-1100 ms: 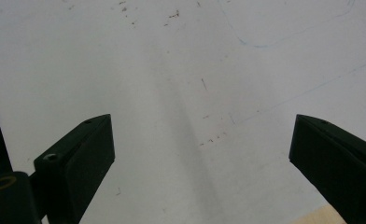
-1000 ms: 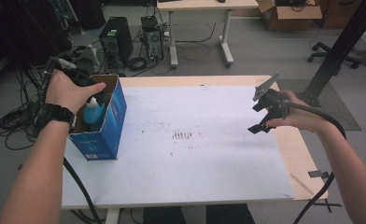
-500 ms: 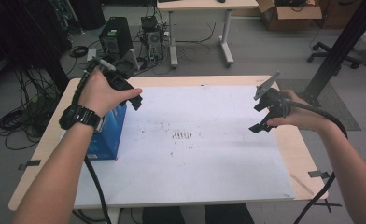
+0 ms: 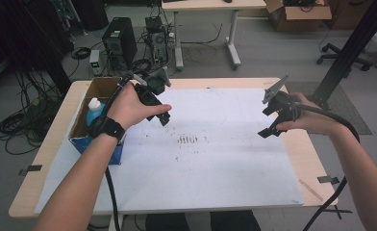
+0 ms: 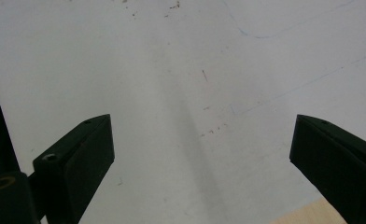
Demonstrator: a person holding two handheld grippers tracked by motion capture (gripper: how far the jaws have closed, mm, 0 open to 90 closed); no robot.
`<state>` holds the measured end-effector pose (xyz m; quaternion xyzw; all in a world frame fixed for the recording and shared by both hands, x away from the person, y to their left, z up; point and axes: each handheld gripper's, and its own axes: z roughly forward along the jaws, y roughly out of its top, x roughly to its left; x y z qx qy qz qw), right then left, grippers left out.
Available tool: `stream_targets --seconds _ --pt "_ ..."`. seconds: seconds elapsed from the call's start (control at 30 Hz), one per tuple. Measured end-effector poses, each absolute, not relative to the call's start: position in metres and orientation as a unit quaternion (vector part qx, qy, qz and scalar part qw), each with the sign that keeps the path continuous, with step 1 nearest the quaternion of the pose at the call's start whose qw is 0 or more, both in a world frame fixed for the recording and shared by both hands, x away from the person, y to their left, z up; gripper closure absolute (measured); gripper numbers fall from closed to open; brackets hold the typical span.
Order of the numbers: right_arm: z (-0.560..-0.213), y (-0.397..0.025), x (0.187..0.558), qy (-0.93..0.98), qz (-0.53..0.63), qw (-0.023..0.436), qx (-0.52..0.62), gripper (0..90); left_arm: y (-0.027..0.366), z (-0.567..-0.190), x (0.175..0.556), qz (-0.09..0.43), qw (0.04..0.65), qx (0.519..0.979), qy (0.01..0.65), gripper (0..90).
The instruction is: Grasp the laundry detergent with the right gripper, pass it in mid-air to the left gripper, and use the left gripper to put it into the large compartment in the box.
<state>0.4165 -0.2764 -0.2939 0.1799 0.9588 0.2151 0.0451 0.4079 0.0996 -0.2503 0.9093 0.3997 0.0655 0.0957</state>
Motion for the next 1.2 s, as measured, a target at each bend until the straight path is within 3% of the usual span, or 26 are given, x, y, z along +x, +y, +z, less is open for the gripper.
stream_targets --seconds 1.2 --pt "-0.295 -0.274 0.415 0.96 0.213 0.044 0.176 5.8 0.09 -0.265 0.41 0.037 0.112 0.919 0.376 4.5"
